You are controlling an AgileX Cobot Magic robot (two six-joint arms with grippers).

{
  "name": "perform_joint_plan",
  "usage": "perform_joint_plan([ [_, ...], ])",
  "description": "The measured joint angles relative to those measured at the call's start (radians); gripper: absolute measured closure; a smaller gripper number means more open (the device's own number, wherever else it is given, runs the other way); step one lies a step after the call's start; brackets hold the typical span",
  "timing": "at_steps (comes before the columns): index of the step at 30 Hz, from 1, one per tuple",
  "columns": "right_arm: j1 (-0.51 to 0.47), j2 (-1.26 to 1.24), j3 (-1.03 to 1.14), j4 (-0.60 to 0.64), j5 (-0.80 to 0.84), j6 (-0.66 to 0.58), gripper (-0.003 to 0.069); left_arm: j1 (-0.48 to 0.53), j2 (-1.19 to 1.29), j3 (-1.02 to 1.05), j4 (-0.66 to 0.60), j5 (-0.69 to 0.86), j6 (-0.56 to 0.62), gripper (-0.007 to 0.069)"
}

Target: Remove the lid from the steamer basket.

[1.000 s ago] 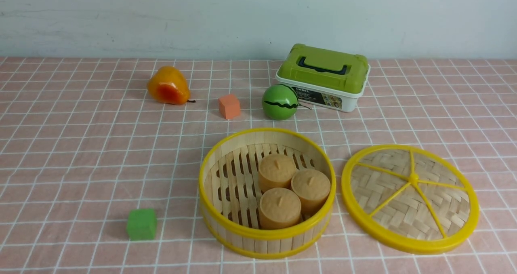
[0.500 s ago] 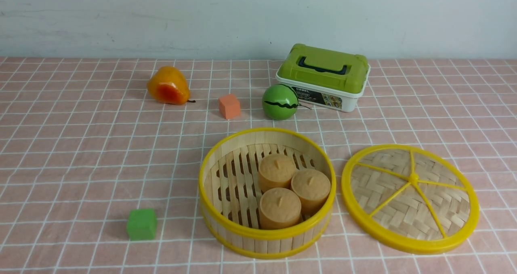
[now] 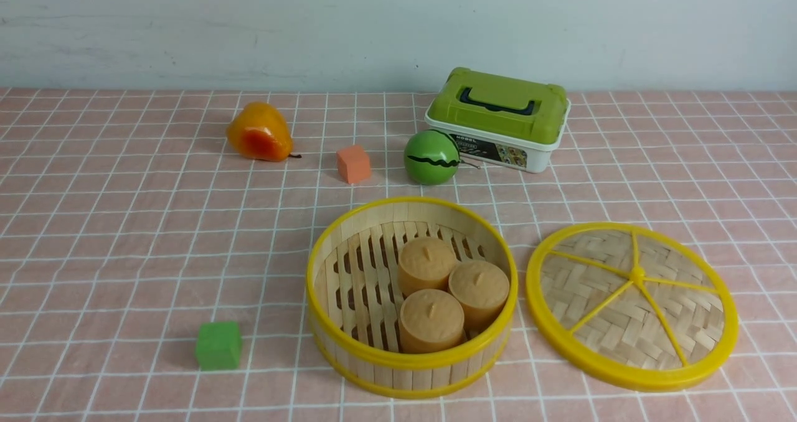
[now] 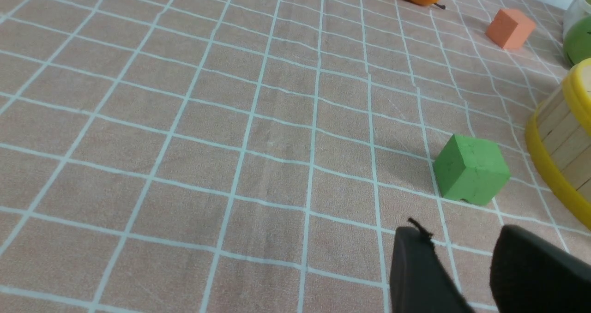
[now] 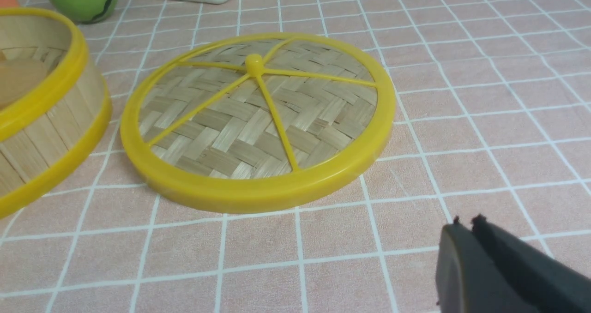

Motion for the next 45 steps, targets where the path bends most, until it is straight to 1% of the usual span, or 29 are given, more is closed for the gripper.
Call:
perform_joint_plan([
  [24, 0.0, 0.0, 0.0, 0.0, 0.0, 0.0, 0.0626, 0.0, 0.0, 0.0, 0.0, 0.0, 0.0, 0.0386],
  [45, 0.0, 0.0, 0.0, 0.0, 0.0, 0.001, 0.0614, 0.0, 0.0, 0.0, 0.0, 0.0, 0.0, 0.0386],
])
